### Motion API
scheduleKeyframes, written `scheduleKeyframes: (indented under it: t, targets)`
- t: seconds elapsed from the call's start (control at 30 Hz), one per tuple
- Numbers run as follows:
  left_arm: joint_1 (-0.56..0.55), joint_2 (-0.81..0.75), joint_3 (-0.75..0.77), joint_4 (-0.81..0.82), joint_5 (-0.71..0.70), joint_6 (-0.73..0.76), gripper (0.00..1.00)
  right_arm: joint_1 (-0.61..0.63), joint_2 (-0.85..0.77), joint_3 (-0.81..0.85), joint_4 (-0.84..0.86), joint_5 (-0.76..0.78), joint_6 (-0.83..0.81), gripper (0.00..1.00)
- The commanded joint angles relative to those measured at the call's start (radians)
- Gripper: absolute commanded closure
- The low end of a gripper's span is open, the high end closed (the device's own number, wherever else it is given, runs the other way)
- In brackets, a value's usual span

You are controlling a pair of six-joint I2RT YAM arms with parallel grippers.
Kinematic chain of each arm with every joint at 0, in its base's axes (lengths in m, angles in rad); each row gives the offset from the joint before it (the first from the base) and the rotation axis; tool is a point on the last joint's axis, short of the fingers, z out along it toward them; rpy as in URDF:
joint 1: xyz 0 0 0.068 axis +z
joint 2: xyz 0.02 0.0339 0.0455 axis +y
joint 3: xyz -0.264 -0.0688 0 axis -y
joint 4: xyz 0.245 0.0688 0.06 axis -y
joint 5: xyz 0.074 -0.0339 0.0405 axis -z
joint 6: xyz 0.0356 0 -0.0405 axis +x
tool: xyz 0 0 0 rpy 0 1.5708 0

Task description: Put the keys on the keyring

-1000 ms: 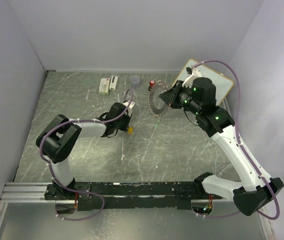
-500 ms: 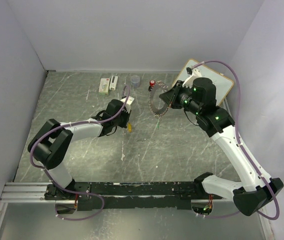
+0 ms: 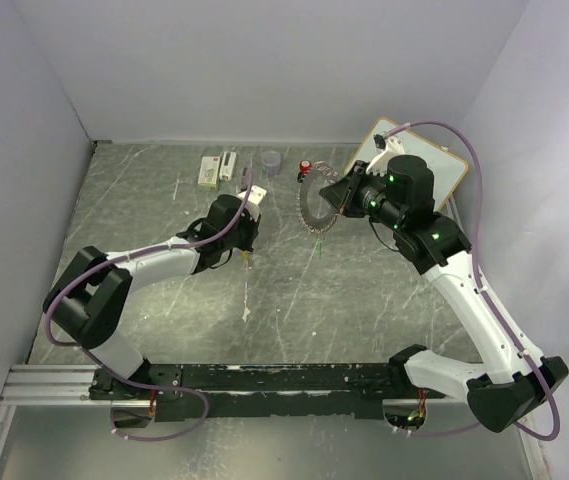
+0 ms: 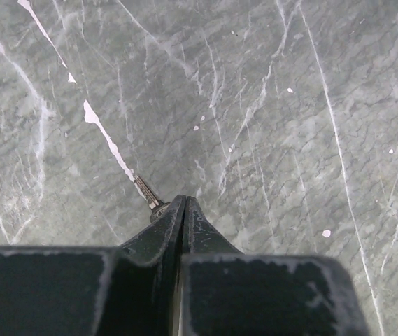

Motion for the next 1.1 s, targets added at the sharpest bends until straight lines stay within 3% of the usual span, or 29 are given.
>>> scheduleKeyframes:
  t: [0.0,0.13,0.2,0.6,1.07]
  targets:
    - [-0.006,-0.007,0.029,-0.046,0.009,-0.018,0.84,-0.007,-0.021,-0.011,0.039,-0.020,-0.011,1.00]
    - [-0.006,0.011,0.013,-0.034,0.019,-0.045,0.52,-0.007,-0.021,-0.008,0.038,-0.021,-0.013,1.00]
    - [-0.006,0.022,0.011,-0.044,0.012,-0.060,0.46,-0.007,-0.021,-0.007,0.037,-0.021,-0.016,1.00]
    - [-0.004,0.058,-0.004,-0.060,-0.064,-0.114,0.40,-0.010,-0.024,-0.009,0.031,-0.023,-0.020,1.00]
    - [0.063,0.087,-0.070,0.019,0.036,-0.208,0.43,-0.014,-0.031,-0.013,0.021,-0.018,-0.022,1.00]
